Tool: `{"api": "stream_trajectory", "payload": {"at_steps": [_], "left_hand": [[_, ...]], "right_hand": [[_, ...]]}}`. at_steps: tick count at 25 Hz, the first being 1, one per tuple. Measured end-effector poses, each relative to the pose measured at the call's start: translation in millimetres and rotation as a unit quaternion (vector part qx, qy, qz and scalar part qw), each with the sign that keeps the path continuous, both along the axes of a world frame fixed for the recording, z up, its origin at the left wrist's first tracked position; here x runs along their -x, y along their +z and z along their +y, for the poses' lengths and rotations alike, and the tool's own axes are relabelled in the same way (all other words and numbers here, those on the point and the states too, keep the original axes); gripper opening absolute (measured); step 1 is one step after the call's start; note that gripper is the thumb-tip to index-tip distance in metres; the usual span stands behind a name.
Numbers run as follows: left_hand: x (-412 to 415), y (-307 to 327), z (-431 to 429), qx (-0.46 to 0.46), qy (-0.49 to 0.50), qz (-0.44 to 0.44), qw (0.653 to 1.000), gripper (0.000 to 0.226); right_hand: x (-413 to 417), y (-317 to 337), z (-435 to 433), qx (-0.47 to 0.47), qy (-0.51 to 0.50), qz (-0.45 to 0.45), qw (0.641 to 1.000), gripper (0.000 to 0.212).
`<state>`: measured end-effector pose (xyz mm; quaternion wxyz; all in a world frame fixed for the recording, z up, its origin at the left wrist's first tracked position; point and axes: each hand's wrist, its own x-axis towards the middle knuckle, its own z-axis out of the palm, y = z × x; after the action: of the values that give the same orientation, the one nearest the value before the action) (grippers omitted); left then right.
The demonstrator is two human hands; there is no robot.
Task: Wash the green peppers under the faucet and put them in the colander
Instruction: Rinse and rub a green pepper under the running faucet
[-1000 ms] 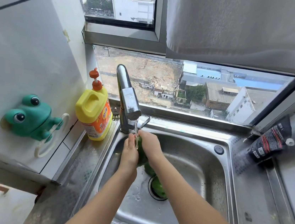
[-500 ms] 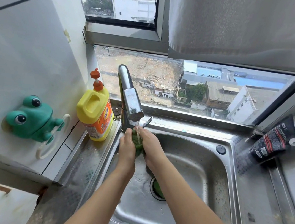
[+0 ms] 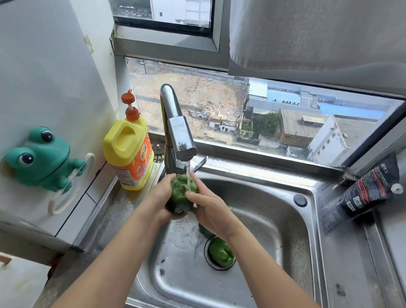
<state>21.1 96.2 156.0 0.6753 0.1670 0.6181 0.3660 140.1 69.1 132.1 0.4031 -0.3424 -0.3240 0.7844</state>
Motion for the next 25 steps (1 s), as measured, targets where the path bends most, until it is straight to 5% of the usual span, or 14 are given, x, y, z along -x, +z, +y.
{"api": "stream_trajectory", "payload": {"at_steps": [4, 8, 11, 15, 17, 20, 23, 25], "left_hand": [[-7, -3, -6, 0.021, 0.042, -0.035, 0.998, 0.027], [-17, -8, -17, 0.005, 0.062, -0.07, 0.996, 0.03], [-25, -18, -27, -0.141, 0.056, 0.027, 0.988, 0.036], [-17, -28, -25, -0.184, 0.11, 0.086, 0.973, 0.02], [-10, -28, -22, -0.109, 0.148, 0.014, 0.983, 0.024], [-4, -9, -19, 0.036, 0.104, -0.197, 0.974, 0.046], [-2, 1, -14, 0.043, 0.096, -0.216, 0.971, 0.046], [-7, 5, -14, 0.041, 0.085, -0.199, 0.975, 0.041]], "right_hand": [[7, 9, 1, -0.091, -0.01, -0.222, 0.971, 0.044], [23, 19, -1, -0.18, -0.109, -0.501, 0.84, 0.032], [24, 26, 10, -0.1, -0.185, -0.497, 0.842, 0.04], [20, 36, 15, -0.092, -0.041, -0.536, 0.838, 0.04], [27, 32, 4, -0.119, -0.1, -0.47, 0.869, 0.034], [35, 12, -12, -0.232, -0.18, -0.42, 0.859, 0.018], [25, -1, -20, -0.421, -0.146, -0.478, 0.757, 0.035], [22, -1, -18, -0.431, -0.13, -0.534, 0.716, 0.046]]}}
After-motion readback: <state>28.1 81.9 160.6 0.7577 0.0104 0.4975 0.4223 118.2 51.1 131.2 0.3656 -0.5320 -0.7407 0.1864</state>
